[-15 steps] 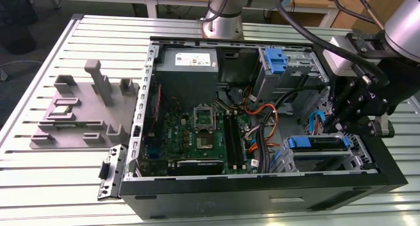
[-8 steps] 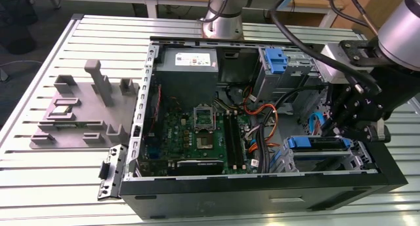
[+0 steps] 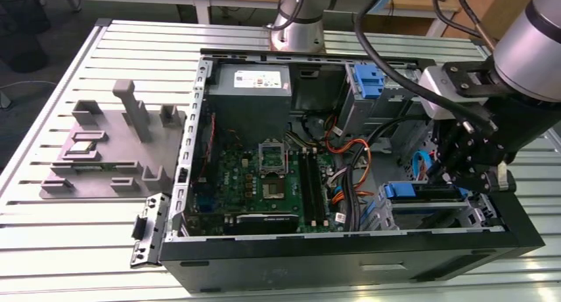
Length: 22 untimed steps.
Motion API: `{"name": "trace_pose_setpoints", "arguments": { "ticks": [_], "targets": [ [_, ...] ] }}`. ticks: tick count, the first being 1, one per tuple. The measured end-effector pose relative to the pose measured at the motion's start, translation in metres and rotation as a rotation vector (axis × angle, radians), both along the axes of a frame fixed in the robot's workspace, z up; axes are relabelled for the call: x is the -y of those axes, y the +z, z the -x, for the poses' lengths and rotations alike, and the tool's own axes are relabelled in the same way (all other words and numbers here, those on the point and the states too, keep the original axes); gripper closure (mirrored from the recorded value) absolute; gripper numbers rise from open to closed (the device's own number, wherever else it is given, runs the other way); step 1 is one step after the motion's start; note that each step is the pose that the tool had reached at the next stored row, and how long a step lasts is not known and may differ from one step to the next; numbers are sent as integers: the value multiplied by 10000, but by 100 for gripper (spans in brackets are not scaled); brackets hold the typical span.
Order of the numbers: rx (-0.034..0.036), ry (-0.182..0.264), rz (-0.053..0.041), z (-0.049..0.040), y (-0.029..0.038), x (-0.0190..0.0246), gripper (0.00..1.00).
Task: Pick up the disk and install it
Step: 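Insert the first disk wire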
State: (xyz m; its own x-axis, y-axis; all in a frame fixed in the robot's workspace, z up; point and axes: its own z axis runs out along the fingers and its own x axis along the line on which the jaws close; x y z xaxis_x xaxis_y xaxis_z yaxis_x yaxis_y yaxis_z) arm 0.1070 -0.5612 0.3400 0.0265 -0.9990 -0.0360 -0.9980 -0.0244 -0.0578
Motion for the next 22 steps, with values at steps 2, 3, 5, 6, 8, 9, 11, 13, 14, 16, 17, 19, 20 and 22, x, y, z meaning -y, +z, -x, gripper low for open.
{"name": "trace_pose_setpoints", "arguments": {
  "ticks": [2, 3, 5, 6, 8, 9, 11, 13, 14, 16, 17, 19, 20, 22],
  "targets": [
    [42, 25, 0, 10, -9, 0, 84],
    [54, 35, -1, 14, -16, 0, 84],
    [62, 52, 1, 18, -21, 0, 84],
    [63, 53, 2, 20, -21, 0, 84],
    [63, 54, 1, 21, -22, 0, 84],
    [63, 54, 0, 21, -23, 1, 84],
    [63, 54, -1, 22, -24, 3, 84],
    [63, 54, -1, 22, -25, 10, 84],
    [63, 53, 1, 22, -24, 13, 84],
    [64, 53, -3, 22, -27, 17, 84],
    [64, 53, -1, 22, -30, 18, 84],
    [64, 54, 0, 22, -39, 18, 84],
    [65, 54, 0, 22, -43, 18, 84],
    [65, 54, 3, 22, -44, 19, 84]
  ]
}}
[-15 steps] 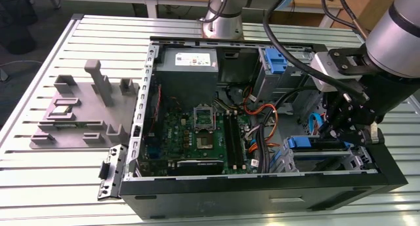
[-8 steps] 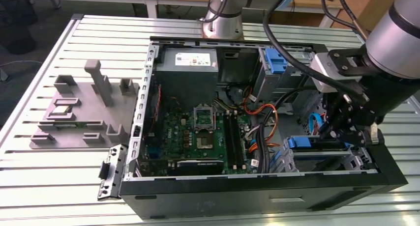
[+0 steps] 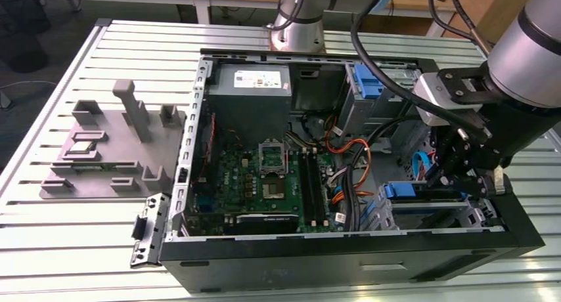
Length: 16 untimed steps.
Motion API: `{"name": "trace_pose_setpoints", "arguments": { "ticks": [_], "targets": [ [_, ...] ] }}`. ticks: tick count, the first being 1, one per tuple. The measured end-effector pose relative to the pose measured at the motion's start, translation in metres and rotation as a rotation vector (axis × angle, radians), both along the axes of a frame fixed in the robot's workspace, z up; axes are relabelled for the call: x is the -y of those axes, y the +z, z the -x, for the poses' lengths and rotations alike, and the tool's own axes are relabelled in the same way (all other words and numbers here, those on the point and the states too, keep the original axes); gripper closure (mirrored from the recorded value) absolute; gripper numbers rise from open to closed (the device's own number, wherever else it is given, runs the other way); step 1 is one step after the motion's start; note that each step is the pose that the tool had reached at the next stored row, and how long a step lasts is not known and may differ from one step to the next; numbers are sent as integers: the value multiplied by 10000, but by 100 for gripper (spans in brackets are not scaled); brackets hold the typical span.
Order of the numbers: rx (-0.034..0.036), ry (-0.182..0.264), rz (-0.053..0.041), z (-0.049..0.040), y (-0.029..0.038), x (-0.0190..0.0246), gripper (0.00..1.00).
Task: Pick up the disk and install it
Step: 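Insert the first disk wire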
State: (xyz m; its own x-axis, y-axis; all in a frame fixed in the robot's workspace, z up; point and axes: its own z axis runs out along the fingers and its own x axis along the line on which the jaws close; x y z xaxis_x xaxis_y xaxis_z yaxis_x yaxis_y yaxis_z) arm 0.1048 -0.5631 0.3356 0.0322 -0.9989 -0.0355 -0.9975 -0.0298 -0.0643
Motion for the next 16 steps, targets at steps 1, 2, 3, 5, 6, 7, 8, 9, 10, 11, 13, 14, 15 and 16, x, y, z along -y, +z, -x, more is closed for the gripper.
{"name": "trace_pose_setpoints", "arguments": {
  "ticks": [1, 2, 3, 5, 6, 7, 8, 9, 10, 11, 13, 14, 15, 16],
  "targets": [
    [0, 0, 0, 0, -1, 0, 84],
    [0, 0, -3, 0, -2, 0, 84],
    [0, -1, -1, 0, -3, 0, 84],
    [-1, -1, -3, 1, -18, 0, 84],
    [-1, -2, -11, 1, -32, 0, 84],
    [0, -2, -5, 1, -35, 0, 84],
    [0, -1, -3, 1, -36, 0, 84],
    [0, -1, -2, 1, -36, 0, 84],
    [0, -1, -1, 1, -36, 0, 84],
    [-1, -1, -1, 1, -36, 0, 84],
    [0, -1, -3, 1, -37, 0, 84],
    [0, -1, -3, 0, -38, 0, 84],
    [0, -1, -7, 0, -46, 0, 84],
    [0, 0, -3, 0, -54, 0, 84]
  ]
}}
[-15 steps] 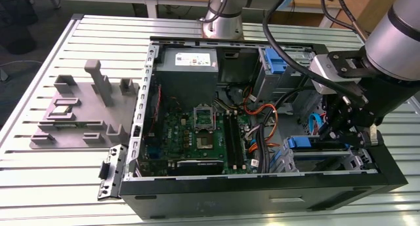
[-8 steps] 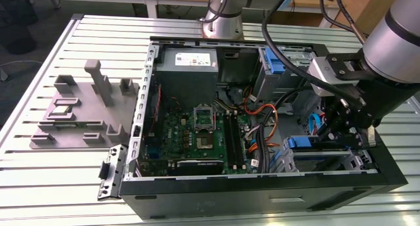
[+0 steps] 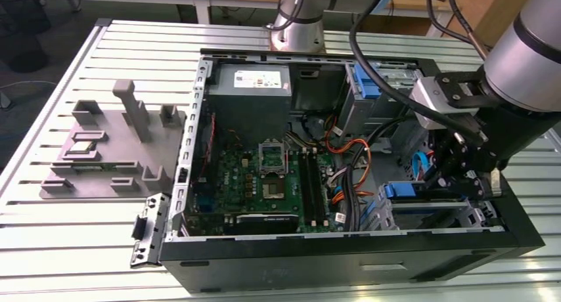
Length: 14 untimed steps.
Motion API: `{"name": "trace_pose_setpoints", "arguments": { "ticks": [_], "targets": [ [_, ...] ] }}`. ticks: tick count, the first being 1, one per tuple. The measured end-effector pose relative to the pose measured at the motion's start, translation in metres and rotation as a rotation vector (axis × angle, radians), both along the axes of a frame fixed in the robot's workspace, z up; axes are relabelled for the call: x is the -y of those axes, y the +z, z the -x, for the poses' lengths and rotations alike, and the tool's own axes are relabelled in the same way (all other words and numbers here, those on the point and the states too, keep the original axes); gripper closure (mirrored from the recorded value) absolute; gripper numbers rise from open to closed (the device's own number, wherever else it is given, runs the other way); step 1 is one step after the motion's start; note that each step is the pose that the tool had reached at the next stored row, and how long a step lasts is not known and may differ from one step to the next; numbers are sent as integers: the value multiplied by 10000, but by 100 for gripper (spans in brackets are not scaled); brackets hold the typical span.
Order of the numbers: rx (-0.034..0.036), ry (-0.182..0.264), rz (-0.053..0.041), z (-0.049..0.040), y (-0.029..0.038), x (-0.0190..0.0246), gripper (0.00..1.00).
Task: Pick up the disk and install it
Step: 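Insert the first disk wire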
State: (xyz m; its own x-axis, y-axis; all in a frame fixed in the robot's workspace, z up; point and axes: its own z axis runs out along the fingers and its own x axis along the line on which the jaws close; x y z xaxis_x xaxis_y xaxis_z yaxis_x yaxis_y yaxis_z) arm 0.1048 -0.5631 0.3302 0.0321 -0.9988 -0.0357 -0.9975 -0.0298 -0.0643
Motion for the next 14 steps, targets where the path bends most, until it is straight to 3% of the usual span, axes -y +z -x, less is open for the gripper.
{"name": "trace_pose_setpoints", "arguments": {
  "ticks": [10, 11, 14],
  "targets": [
    [1, 1, -11, -1, -21, -1, 83],
    [0, 0, -7, 0, -19, 0, 77],
    [0, 0, 2, 0, -11, 0, 77]
  ]
}}
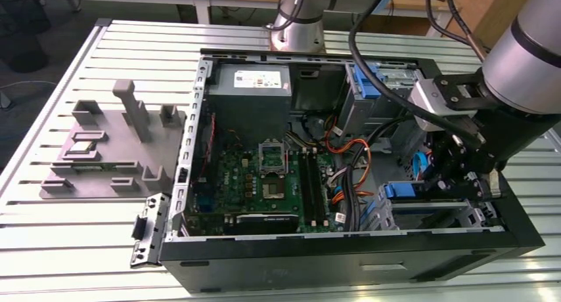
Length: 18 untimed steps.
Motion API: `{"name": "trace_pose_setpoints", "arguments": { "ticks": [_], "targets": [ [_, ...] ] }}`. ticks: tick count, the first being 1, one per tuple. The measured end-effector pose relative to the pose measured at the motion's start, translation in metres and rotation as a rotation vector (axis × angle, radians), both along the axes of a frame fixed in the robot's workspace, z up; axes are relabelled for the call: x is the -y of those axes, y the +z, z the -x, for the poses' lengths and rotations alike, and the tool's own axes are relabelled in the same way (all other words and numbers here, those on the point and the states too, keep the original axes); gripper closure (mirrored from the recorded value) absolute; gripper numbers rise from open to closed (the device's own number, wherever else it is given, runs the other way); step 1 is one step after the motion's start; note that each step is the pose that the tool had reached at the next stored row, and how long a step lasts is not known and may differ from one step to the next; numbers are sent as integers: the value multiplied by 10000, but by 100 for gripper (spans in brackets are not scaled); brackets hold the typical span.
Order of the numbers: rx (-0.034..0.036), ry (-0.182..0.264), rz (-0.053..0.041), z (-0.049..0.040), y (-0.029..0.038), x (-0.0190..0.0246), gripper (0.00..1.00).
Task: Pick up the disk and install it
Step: 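Insert the first disk wire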
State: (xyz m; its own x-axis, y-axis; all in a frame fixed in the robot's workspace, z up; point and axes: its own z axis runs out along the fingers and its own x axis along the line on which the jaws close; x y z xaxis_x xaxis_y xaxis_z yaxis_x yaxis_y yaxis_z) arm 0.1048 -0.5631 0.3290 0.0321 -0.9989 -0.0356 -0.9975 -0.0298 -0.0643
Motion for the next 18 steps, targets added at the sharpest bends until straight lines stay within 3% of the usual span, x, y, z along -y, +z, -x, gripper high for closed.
{"name": "trace_pose_setpoints", "arguments": {
  "ticks": [10, 16, 17, 18],
  "targets": [
    [0, 0, -1, 0, 242, 0, 77],
    [-14, 0, -3, 0, 255, 0, 77],
    [-114, 1, 0, -2, 256, 0, 77],
    [-296, 0, 0, -5, 254, 0, 77]
  ]
}}
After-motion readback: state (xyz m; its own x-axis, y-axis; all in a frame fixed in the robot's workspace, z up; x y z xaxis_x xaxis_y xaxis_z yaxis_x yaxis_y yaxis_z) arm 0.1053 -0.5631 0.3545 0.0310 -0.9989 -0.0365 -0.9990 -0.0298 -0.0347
